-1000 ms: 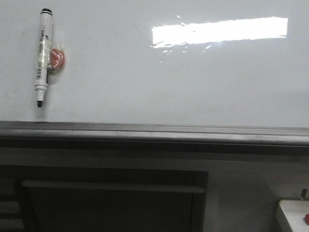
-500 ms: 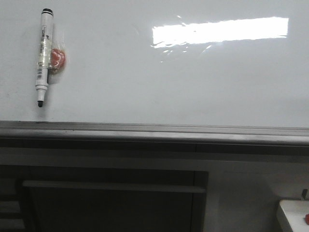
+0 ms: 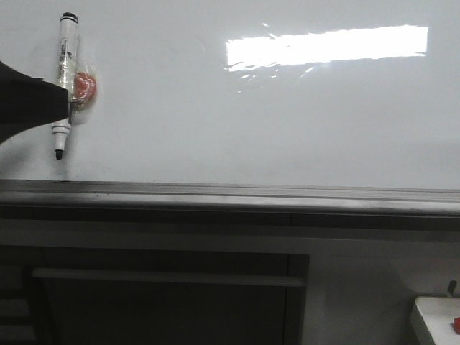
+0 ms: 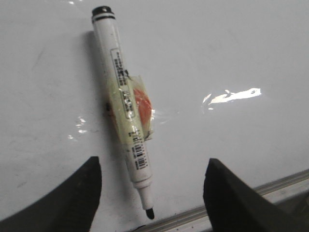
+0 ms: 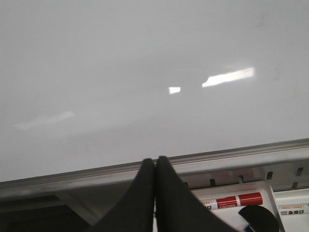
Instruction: Write number 0 on whiteboard
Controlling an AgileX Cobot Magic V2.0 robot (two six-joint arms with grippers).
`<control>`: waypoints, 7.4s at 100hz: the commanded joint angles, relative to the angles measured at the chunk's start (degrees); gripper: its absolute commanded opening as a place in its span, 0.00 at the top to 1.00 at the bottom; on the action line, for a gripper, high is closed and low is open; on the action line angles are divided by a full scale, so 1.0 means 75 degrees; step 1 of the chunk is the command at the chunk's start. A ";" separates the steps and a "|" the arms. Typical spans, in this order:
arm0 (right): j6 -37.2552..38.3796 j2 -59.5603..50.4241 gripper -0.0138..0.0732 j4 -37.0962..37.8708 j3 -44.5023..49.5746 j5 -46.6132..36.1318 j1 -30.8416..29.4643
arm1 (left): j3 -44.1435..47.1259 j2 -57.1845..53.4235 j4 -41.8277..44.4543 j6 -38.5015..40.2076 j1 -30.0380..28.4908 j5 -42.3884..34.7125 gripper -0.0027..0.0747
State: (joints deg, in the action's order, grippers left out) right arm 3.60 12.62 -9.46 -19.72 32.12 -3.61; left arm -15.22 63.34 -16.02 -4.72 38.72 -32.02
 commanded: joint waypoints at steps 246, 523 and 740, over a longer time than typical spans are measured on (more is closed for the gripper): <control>-0.7946 0.6730 0.37 -0.4237 -0.3973 -0.1275 0.7423 | -0.0151 -0.2170 0.8006 0.0703 0.1039 0.1978 0.99; -0.6900 0.9443 0.92 -0.3805 -0.6273 -0.0918 0.5559 | -0.0255 -0.5831 0.3929 0.0629 -0.1953 0.2082 0.99; -0.6744 0.8666 0.90 -0.2565 -0.7080 0.2629 0.5519 | -0.0255 -0.5402 0.5077 0.0712 -0.0521 0.2307 0.65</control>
State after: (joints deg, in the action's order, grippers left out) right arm -46.06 80.28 -28.11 -71.43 50.66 37.49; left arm -15.24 20.03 21.89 0.00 30.65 -12.74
